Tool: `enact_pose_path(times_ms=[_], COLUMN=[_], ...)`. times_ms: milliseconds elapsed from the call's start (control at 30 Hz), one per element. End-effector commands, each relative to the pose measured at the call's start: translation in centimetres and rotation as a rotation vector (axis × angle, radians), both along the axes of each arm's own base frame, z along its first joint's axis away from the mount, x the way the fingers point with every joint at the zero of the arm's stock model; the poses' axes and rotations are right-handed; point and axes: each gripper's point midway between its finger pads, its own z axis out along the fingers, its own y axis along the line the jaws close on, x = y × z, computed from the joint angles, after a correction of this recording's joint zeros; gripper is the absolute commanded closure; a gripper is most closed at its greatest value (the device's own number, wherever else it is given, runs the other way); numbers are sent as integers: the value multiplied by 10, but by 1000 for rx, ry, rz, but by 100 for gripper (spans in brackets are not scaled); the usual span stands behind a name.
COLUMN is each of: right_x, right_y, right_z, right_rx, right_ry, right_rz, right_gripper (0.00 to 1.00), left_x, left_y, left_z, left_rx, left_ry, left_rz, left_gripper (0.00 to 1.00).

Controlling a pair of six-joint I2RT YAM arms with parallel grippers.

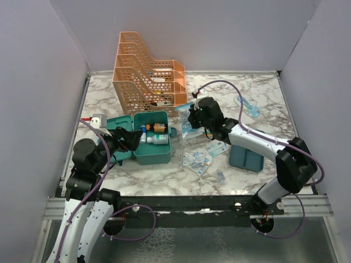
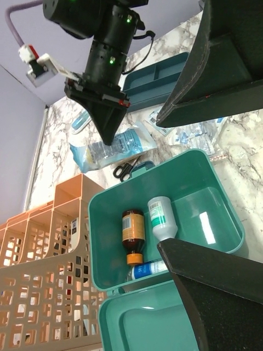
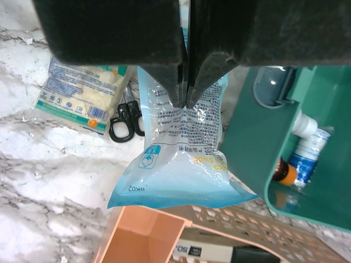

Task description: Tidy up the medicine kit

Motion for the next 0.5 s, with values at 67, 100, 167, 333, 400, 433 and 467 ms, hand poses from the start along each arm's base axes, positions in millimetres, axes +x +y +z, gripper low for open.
enact_pose_path(times_ms=[67, 100, 167, 333, 400, 433, 467], right_x=[-2, -6, -15, -41, -52, -57, -63], right_y=[8, 12, 20, 41, 50, 55, 60], right_z=[61, 68, 81, 110, 115, 116, 118], right_rx=[147, 160, 186, 248, 266, 275, 284], right_ry=[-161, -174, -178, -193, -208, -210, -214], right_rz=[58, 93, 160, 361, 452, 499, 546], right_gripper=[99, 99, 99, 99, 99, 99, 99], left_x=[3, 3, 3, 5, 7, 9, 12], left_y=[-4, -8, -17, -24, -20, -16, -10], left_z=[0, -2, -10, -21, -24, -27, -30], left_rx=[-22, -25, -18, -19, -19, -19, -17], left_ry=[1, 14, 50, 127, 135, 146, 156], left_rz=[-13, -33, -88, -131, -98, -68, -21], left_gripper=[12, 12, 11, 11, 11, 12, 12])
